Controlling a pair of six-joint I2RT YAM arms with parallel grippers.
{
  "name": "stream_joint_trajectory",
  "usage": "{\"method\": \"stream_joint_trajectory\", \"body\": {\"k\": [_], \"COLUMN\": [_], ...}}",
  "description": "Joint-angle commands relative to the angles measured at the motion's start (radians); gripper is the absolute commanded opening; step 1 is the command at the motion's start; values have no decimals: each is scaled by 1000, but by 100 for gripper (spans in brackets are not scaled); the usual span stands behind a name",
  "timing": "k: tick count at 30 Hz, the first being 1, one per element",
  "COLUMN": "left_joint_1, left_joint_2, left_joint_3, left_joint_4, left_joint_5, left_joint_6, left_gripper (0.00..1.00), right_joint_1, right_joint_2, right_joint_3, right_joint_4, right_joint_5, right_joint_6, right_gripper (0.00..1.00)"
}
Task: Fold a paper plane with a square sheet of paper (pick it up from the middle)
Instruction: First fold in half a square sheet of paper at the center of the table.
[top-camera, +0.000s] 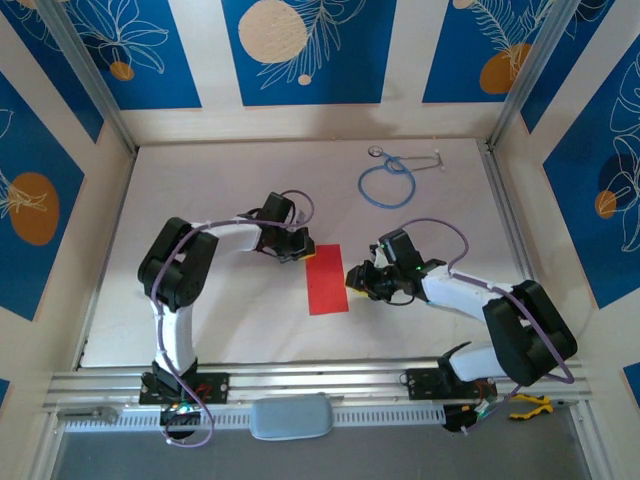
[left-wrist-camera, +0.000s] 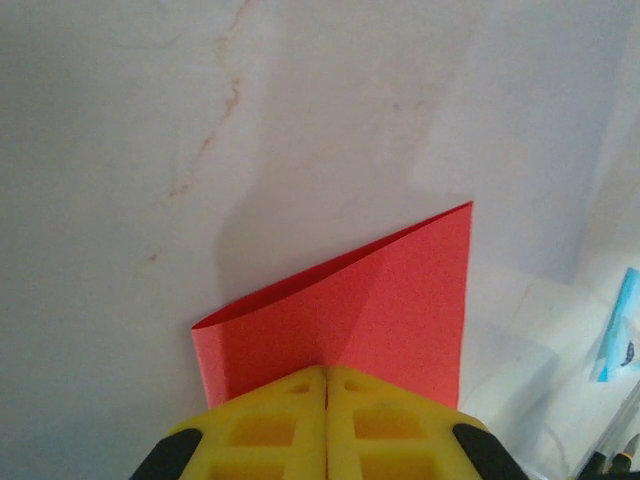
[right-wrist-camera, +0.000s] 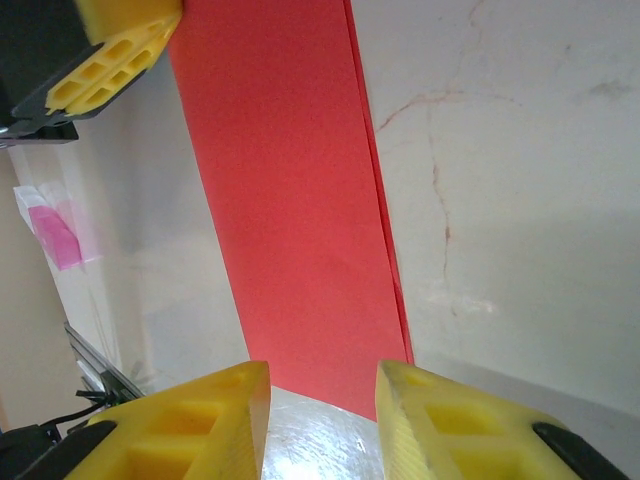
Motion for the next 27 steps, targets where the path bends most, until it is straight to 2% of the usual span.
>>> {"method": "stream_joint_trajectory", "body": {"k": [1,7,12,22,27], "left_joint_1": [14,18,19,20,21], "left_joint_2": [22,28,33,48,49], "left_joint_3": [-17,-71,-71,-62,-64], "left_joint_4": [8,51,64,65,65], "left_joint_5": [-22,-13,-4,12,13], "left_joint_6": [18,4,-2,-2,-3], "left_gripper": [8,8,8,8,8], "right_joint_1": [20,49,59,62,62], "right_joint_2": [-14,6,58,113,83], "right_joint_3": [-15,-40,-36,-27,-35], "right_joint_4": [-22,-8,36,79,60], "right_joint_5": [4,0,-51,-66,-23], "right_joint_6": [43,72,75,82,87], "right_gripper": [33,34,36,36,36]}}
